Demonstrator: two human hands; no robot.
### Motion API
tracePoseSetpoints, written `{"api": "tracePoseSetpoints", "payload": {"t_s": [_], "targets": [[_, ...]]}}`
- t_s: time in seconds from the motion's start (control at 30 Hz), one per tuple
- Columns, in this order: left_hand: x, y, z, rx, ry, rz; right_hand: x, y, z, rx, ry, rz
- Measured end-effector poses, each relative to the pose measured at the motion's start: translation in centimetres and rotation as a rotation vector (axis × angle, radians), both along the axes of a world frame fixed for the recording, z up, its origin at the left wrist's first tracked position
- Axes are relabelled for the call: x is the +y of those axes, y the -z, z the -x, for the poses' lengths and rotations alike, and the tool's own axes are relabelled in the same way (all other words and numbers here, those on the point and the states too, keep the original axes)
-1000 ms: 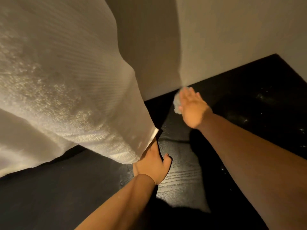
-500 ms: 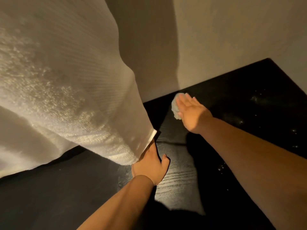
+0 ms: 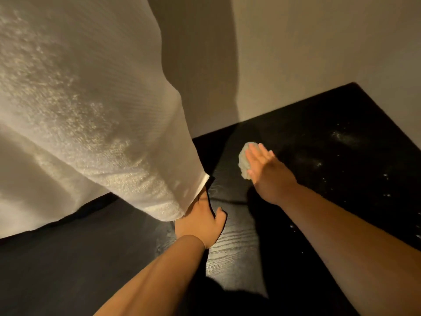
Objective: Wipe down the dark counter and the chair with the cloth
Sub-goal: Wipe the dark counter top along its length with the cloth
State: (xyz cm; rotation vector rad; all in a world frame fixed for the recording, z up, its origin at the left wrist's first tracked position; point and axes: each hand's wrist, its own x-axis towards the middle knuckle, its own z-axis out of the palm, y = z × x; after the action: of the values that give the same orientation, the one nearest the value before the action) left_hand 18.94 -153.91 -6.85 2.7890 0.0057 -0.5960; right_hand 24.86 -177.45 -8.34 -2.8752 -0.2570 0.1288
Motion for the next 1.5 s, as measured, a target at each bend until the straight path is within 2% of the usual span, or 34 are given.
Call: {"api": "tracePoseSetpoints", "payload": {"t_s": [0.13, 0.2, 0.3, 0.4, 0.53, 0.63, 0.8, 0.87, 0.9, 1.0, 1.07, 1.13, 1.17, 1.23, 1.33, 1.37, 1.4, 1.43, 1.5], "targets": [[0.0, -0.2, 0.0, -0.029, 0.006, -0.01, 1.8, 0.1, 0.9, -0.036, 0.203, -0.047], [0.1, -0.2, 0.1, -0.059, 0.018, -0.026, 3.6, 0.6, 4.0, -0.062, 0.145, 0.001], [0.0, -0.3, 0.0, -0.068, 0.026, -0.018, 3.9, 0.8, 8.0, -0.012, -0.069, -0.021], [-0.1, -0.7, 0.2, -0.076, 0.024, -0.003, 0.8, 0.8, 6.5, 0.055, -0.197, 0.042], [-0.2, -0.9, 0.2, -0.085, 0.025, -0.02, -2.8, 0.4, 2.3, 0.049, 0.14, 0.023], [-0.2, -0.6, 0.2, -0.073, 0.006, -0.021, -0.8, 0.4, 2.9, 0.069, 0.239, -0.037], [-0.3, -0.2, 0.2, -0.02, -0.007, -0.04, 2.6, 0.8, 10.5, -0.009, -0.133, 0.0], [-0.4, -0.5, 0.3, -0.045, -0.007, -0.03, 1.4, -0.1, 11.4, 0.065, -0.231, -0.037], [-0.5, -0.8, 0.5, -0.074, -0.003, -0.022, 0.5, -0.6, 11.0, 0.143, -0.221, -0.047], [-0.6, -1.3, 0.8, -0.141, 0.025, 0.001, -2.5, -0.2, 8.4, 0.083, 0.007, 0.007], [-0.5, -1.3, 0.9, -0.156, 0.049, 0.0, -3.6, -0.2, 7.0, 0.135, 0.186, 0.031], [-0.6, -1.4, 0.9, -0.146, 0.049, -0.016, -2.1, -0.5, 7.5, 0.167, 0.261, -0.01], [-0.7, -1.6, 0.9, -0.14, 0.033, -0.018, -1.1, -0.2, 8.7, 0.181, 0.231, -0.055], [-0.8, -1.7, 1.0, -0.143, 0.016, -0.009, 0.2, 0.8, 12.5, 0.138, 0.037, -0.105], [-0.6, -1.5, 0.9, -0.172, 0.053, -0.023, 0.8, 1.2, 17.9, 0.11, -0.133, 0.014], [-0.5, -1.2, 0.9, -0.175, 0.073, -0.038, 0.1, 1.0, 17.7, 0.062, -0.147, -0.029], [-0.3, -0.9, 0.9, -0.174, 0.096, -0.055, -0.7, 0.2, 17.1, 0.105, -0.139, -0.048], [-0.3, -0.6, 0.8, -0.17, 0.123, -0.069, -1.4, -0.8, 15.9, 0.185, -0.078, -0.054], [-0.4, -0.3, 0.8, -0.167, 0.144, -0.093, -3.3, -1.0, 13.6, 0.138, 0.099, -0.011]]}}
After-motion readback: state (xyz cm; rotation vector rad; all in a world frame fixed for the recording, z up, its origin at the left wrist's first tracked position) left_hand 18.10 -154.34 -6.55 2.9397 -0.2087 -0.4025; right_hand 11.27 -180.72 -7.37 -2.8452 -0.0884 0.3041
